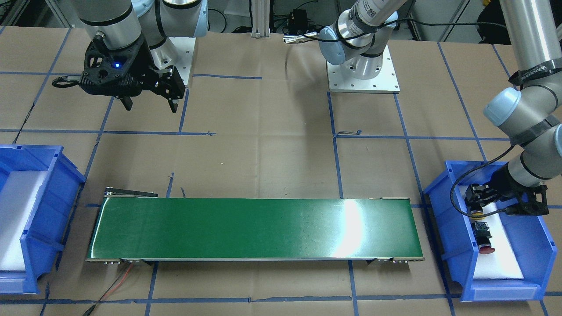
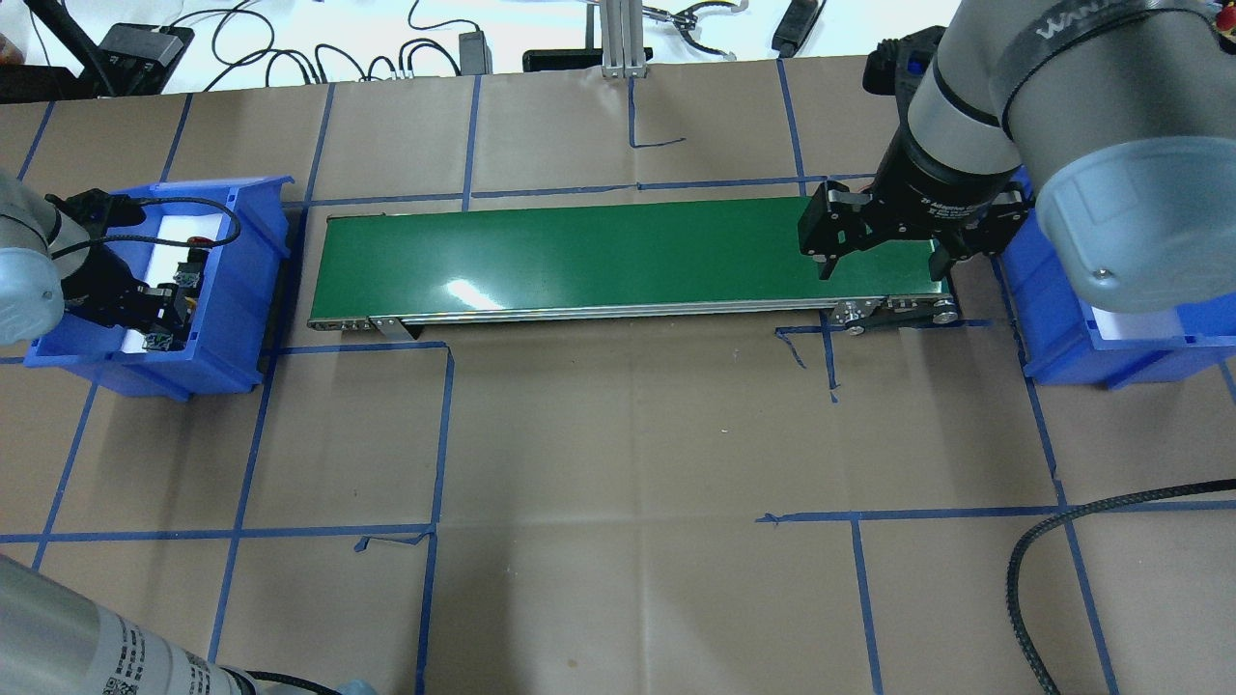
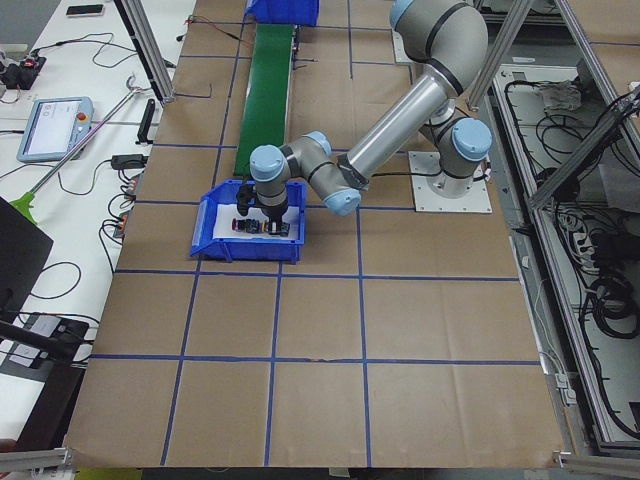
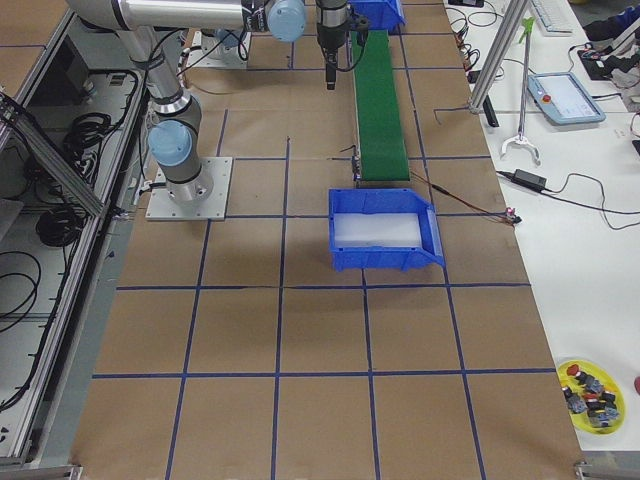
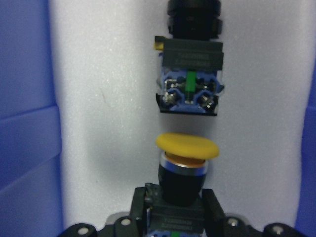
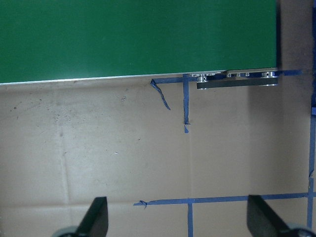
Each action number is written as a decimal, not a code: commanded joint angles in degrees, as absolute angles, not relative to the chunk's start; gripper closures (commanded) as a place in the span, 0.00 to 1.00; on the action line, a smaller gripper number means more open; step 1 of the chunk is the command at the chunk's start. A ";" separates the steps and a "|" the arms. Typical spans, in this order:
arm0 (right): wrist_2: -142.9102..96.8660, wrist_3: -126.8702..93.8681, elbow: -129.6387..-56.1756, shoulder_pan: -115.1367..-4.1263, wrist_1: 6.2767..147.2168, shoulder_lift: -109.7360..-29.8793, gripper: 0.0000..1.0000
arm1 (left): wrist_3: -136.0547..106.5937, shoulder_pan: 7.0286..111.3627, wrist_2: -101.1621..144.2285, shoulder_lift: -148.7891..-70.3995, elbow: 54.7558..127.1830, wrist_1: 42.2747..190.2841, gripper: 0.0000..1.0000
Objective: Transport two buttons from left to right
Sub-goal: 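Reach the left gripper into the bin and grasp the yellow button, then carry the yellow button with the left gripper onto the conveyor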
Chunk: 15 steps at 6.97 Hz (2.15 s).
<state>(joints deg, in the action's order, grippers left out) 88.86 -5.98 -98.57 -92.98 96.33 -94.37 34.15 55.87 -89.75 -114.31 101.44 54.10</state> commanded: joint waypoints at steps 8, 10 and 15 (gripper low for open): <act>88.86 -5.98 -98.70 -92.99 96.33 -94.22 0.00 | 28.78 58.60 -89.74 -101.34 93.87 72.68 0.89; 88.68 -5.98 -98.53 -92.99 96.50 -94.22 0.00 | 13.53 68.68 -89.74 -101.07 93.87 72.77 0.89; 88.77 -5.98 -98.53 -92.99 96.42 -94.31 0.00 | -10.00 85.15 -88.86 -107.46 95.36 66.93 0.89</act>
<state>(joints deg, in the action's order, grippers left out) 88.77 -5.98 -98.53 -92.99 96.42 -94.30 -6.91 83.11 -88.93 -104.43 95.20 70.28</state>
